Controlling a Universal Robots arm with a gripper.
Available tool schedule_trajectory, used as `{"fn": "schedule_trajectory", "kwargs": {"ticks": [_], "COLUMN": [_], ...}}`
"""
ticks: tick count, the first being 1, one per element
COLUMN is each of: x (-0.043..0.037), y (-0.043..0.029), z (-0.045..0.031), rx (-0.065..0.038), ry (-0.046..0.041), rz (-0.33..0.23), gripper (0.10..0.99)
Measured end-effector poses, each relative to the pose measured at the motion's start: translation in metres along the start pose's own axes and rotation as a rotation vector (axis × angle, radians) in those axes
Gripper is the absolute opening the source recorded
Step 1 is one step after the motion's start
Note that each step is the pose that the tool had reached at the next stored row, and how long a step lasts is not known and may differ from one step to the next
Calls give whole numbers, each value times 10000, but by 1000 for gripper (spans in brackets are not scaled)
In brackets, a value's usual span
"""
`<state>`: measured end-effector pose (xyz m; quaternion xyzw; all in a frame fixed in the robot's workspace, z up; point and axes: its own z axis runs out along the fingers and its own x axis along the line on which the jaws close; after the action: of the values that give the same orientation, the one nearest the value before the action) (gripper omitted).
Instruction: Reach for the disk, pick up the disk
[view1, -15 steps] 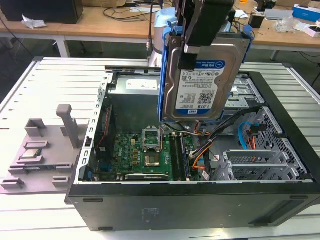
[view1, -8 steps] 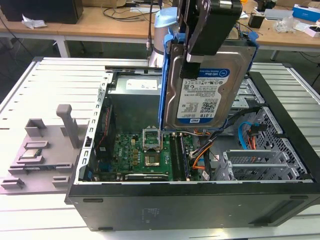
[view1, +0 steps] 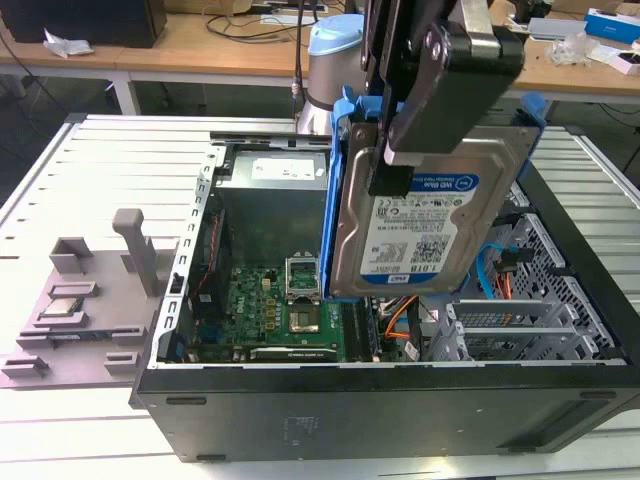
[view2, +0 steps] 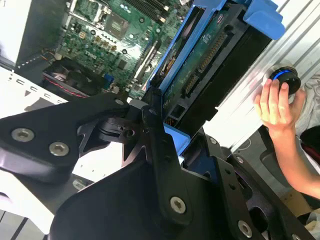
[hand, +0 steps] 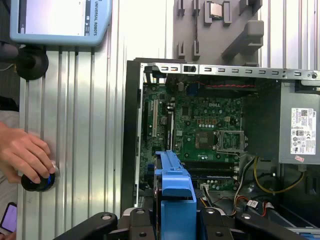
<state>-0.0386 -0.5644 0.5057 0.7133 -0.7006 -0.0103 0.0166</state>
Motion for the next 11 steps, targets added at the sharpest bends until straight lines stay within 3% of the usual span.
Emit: {"fn": "schedule_trajectory", "kwargs": {"ticks": [3, 5, 7, 9, 11], "x": [134, 183, 196, 196, 196], "y": [3, 4, 4, 4, -15], "z": [2, 3, 4, 10, 35], "rx": [0, 1, 5, 8, 1], "ry": [-2, -39, -313, -487, -492], "rz": [0, -1, 56, 121, 124], "gripper": [369, 369, 369, 369, 369]}}
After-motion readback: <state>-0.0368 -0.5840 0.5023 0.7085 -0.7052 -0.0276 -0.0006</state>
